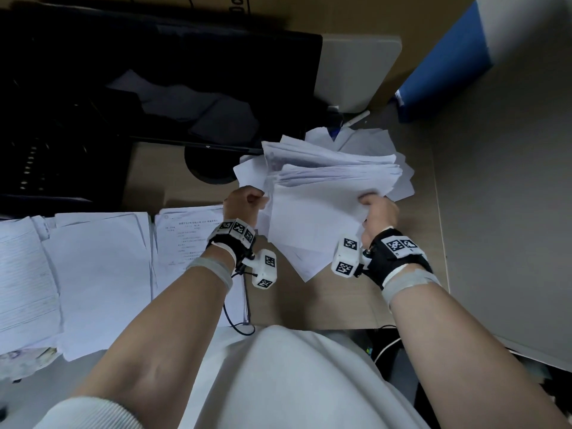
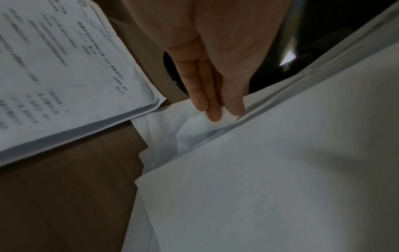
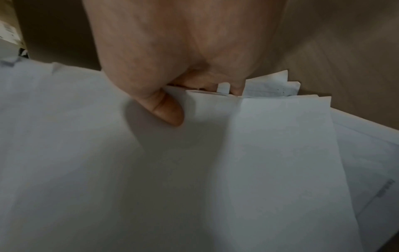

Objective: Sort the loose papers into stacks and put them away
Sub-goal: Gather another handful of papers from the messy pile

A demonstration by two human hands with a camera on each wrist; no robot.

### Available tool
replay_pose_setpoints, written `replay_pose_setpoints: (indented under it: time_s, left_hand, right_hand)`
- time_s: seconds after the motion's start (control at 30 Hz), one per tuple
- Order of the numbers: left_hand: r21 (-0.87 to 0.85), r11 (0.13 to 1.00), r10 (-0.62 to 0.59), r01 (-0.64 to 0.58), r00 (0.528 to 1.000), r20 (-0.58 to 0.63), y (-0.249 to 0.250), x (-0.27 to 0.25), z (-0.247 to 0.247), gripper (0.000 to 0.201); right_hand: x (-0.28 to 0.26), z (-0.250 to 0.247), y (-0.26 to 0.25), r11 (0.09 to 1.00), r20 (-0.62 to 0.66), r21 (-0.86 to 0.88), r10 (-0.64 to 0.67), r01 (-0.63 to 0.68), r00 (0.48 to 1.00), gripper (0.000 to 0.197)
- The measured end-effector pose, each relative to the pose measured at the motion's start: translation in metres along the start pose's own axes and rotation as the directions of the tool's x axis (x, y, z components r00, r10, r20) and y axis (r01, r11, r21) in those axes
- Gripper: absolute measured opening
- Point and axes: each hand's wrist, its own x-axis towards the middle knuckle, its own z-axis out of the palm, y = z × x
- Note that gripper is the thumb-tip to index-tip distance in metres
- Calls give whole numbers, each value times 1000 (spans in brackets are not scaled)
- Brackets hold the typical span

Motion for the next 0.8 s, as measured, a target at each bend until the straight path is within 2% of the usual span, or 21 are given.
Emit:
replay_pose_setpoints:
  time_s: [0.1, 0.2, 0.23, 0.3, 0.33, 0.4, 0.43, 0.5, 0.57, 0.63, 0.73, 0.8]
  left_hand:
    - [0, 999, -32, 32, 998, 53, -4, -1, 7, 5]
    - [143, 990, 7, -11, 999, 33, 2, -1, 8, 12]
    - [156, 987, 35, -39, 999, 23, 8, -1, 7, 23]
    - [53, 996, 73, -74, 997, 27, 21, 0, 5, 63]
    - [-28, 996, 82, -80, 995, 61, 27, 0, 4, 84]
    - [-126, 989, 98, -71, 970, 222, 49, -2, 2, 103]
    - [-144, 987, 110, -70, 948, 297, 60, -5, 1, 104]
    - [-172, 982, 140, -80, 918, 372, 79, -11, -2, 90]
    - [-183, 973, 194, -138, 922, 336, 86, -14, -2, 70]
    - [-201, 969, 192, -143, 949, 250, 90, -21, -2, 49]
    - [-289, 957, 100, -38, 974, 202, 88, -32, -1, 22]
    - [-282, 958, -1, 54, 983, 185, 79, -38, 2, 22]
  right_hand:
    - [-1, -1, -1, 998, -73, 27, 54, -52, 996, 15]
    - [-4, 0, -3, 997, -84, 59, 49, -44, 995, 9]
    - [-4, -1, -6, 997, -84, 72, 41, -35, 996, 8]
    - [-3, -2, -15, 993, -84, 117, 24, -14, 996, 11]
    - [-3, -3, -21, 989, -80, 147, 5, 7, 997, 12]
    - [-5, -5, -32, 980, -64, 193, -32, 44, 997, 10]
    - [-7, -5, -38, 976, -59, 209, -48, 59, 997, 8]
    - [-8, -7, -47, 967, -69, 245, -55, 70, 996, 7]
    - [-5, -9, -50, 963, -57, 265, -34, 48, 998, 14]
    - [8, -13, -47, 961, -32, 266, -70, 76, 997, 21]
    - [3, -16, -47, 979, 19, 151, -144, 140, 989, 23]
    - [-8, -19, -41, 981, 128, 86, -184, 174, 975, 20]
